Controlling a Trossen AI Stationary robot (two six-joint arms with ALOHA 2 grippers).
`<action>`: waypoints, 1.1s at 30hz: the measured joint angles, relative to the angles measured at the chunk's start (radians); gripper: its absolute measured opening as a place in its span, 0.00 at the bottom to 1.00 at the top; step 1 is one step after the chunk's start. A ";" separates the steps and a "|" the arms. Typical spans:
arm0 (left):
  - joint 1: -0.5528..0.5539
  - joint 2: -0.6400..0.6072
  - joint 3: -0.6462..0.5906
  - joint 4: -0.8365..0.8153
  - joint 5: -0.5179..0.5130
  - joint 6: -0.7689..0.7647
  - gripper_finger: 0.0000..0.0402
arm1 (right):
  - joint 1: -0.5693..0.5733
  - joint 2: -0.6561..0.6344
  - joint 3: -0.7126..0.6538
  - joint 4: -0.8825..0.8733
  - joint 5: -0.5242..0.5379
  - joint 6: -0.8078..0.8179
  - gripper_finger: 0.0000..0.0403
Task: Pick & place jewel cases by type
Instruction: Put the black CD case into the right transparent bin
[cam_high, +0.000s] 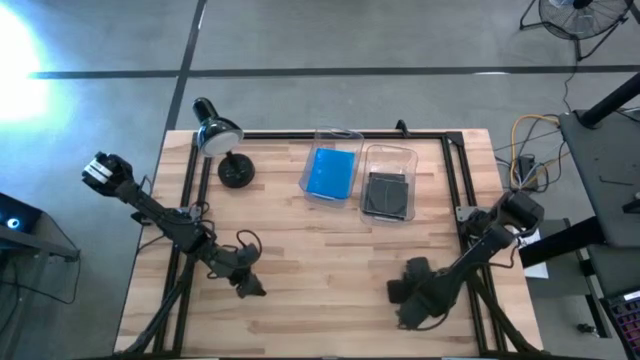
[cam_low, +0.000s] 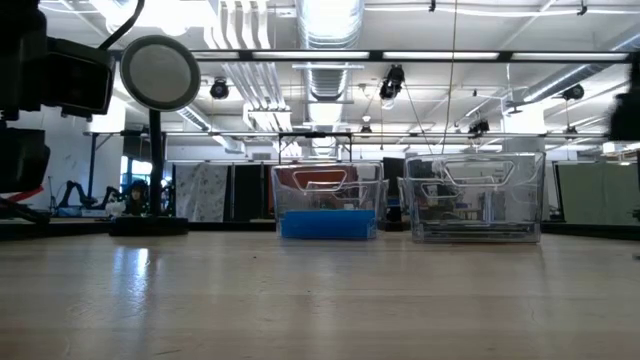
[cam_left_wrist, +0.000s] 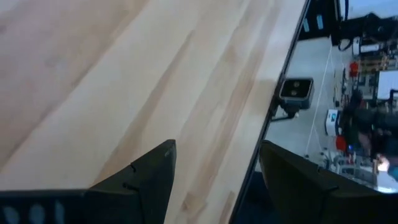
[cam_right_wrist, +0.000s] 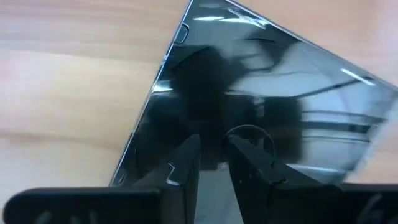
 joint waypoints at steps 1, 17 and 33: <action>0.000 0.000 0.000 0.000 -0.012 0.000 0.53 | -0.017 -0.001 0.000 0.054 0.031 -0.008 0.19; 0.041 0.000 0.000 0.042 -0.161 0.005 0.53 | -0.302 -0.062 0.024 0.583 0.302 -0.522 0.22; 0.388 0.290 0.078 0.296 0.116 0.276 0.53 | -0.108 -0.067 -0.004 0.413 0.168 -0.041 0.58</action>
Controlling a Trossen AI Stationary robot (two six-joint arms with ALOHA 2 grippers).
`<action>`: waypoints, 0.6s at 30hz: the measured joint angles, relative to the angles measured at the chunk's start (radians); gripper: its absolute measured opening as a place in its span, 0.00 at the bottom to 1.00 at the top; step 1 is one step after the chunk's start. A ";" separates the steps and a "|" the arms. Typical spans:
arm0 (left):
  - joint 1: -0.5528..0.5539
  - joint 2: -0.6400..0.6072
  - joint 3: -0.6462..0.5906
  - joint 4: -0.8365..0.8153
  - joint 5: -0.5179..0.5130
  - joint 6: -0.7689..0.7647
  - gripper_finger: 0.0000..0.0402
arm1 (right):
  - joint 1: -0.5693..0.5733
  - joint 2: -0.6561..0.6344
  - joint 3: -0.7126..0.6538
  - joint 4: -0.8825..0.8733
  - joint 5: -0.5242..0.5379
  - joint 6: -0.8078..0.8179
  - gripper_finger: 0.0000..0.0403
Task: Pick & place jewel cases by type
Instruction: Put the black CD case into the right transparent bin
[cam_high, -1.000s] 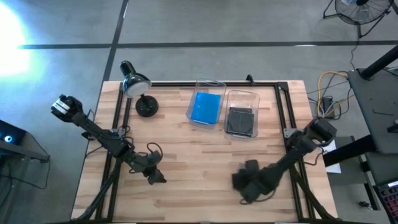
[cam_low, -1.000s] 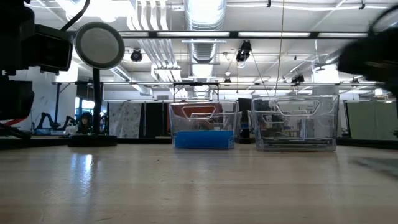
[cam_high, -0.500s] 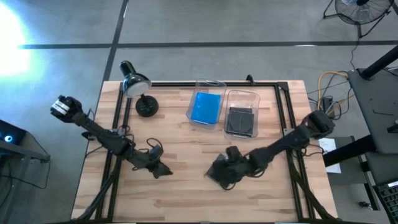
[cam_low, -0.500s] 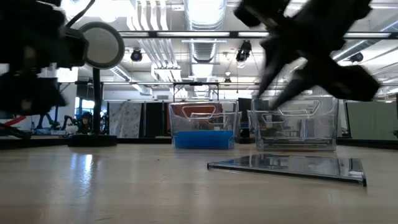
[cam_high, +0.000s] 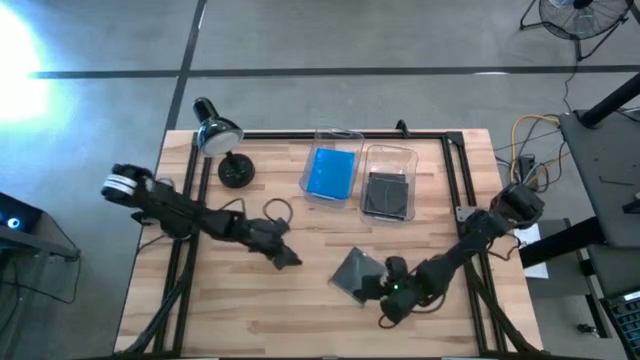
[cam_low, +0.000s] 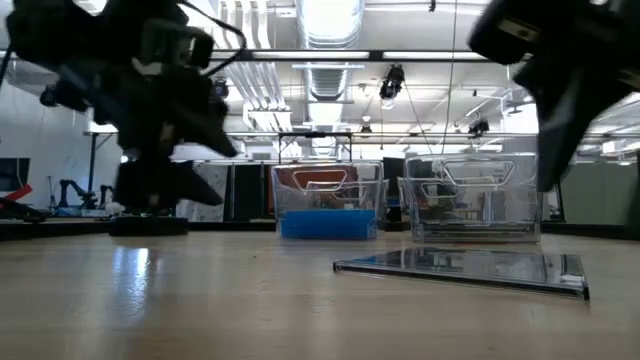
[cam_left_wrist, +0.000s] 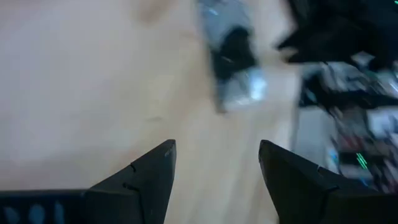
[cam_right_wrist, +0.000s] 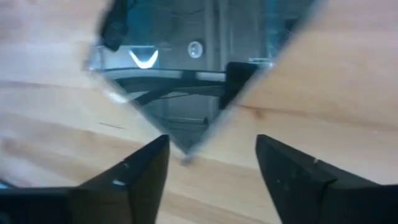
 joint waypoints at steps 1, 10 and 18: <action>0.000 0.037 0.025 0.035 0.034 0.023 0.53 | 0.006 0.005 -0.002 -0.002 0.000 0.022 0.61; 0.015 0.328 0.361 -0.167 0.092 0.249 0.53 | -0.023 0.076 -0.014 -0.001 -0.011 0.070 0.79; 0.016 0.455 0.528 -0.385 0.127 0.421 0.53 | -0.074 0.092 -0.013 0.011 -0.017 0.070 0.80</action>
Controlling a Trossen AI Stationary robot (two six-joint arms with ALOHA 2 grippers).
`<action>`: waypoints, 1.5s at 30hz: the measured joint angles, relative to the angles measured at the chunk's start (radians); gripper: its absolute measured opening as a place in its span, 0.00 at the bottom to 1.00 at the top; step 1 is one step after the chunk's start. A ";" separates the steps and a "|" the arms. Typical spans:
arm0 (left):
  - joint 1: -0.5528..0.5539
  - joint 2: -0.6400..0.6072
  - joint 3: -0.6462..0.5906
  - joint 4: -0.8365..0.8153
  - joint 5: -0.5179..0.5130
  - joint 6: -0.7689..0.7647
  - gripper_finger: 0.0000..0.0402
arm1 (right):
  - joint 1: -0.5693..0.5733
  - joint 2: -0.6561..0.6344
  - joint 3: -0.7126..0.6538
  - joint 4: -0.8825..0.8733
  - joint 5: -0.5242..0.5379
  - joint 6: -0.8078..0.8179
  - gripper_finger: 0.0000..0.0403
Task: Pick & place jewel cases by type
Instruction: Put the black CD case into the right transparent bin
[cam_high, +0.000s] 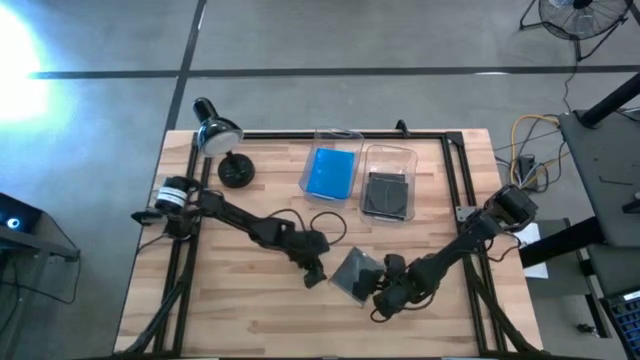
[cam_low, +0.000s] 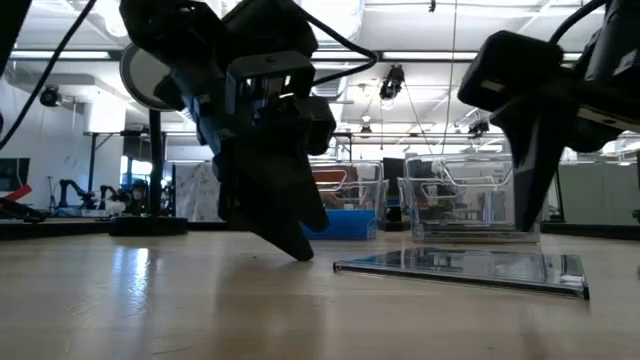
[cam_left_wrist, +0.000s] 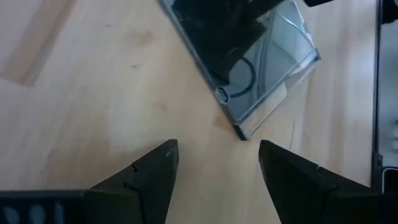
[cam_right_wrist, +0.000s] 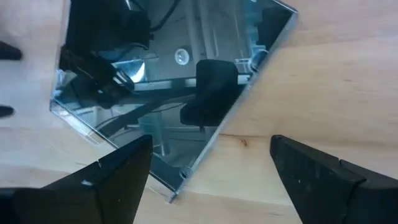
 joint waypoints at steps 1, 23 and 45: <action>0.000 0.005 0.004 0.001 0.008 0.007 0.53 | -0.004 0.001 0.000 0.005 0.003 0.000 0.80; -0.013 0.039 0.001 -0.054 0.085 0.147 0.53 | -0.050 -0.039 0.010 0.121 0.218 -0.111 0.74; -0.022 0.039 -0.002 -0.087 0.101 0.128 0.53 | -0.074 -0.049 0.124 0.181 0.289 -0.389 0.70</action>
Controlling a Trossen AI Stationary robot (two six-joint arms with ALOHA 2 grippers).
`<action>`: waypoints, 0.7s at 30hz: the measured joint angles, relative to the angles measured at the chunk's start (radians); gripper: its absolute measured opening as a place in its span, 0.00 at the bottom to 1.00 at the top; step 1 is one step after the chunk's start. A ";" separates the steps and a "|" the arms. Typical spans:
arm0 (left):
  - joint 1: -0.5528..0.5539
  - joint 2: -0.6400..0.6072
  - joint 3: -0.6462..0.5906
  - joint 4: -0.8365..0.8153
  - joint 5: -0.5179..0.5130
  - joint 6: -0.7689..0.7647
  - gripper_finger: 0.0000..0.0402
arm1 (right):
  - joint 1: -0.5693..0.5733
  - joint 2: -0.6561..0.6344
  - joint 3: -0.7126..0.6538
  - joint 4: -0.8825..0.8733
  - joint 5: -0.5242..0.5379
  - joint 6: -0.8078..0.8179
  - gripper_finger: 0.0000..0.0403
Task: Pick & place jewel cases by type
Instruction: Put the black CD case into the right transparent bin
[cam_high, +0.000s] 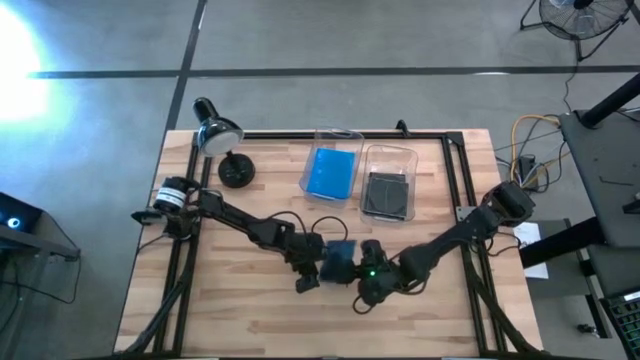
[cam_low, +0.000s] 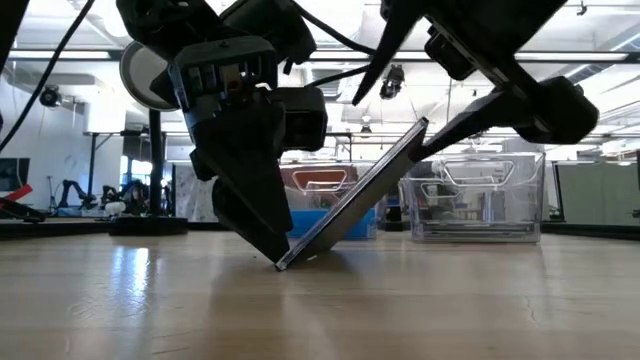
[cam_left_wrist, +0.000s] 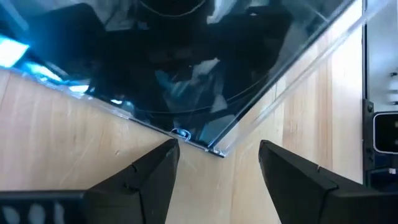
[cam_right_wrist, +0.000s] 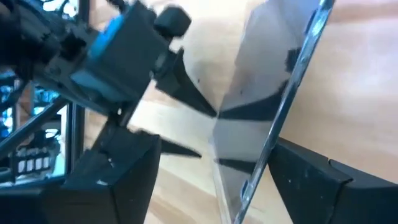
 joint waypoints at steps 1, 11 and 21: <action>-0.001 0.000 0.000 0.001 0.005 -0.009 0.53 | -0.001 0.000 -0.007 0.020 -0.007 -0.002 0.68; -0.010 -0.064 -0.002 0.021 -0.059 0.034 0.53 | -0.002 -0.001 -0.069 0.121 -0.018 0.000 0.34; -0.025 -0.104 -0.003 -0.028 -0.146 -0.014 0.53 | -0.002 -0.003 -0.070 0.080 -0.024 -0.026 0.10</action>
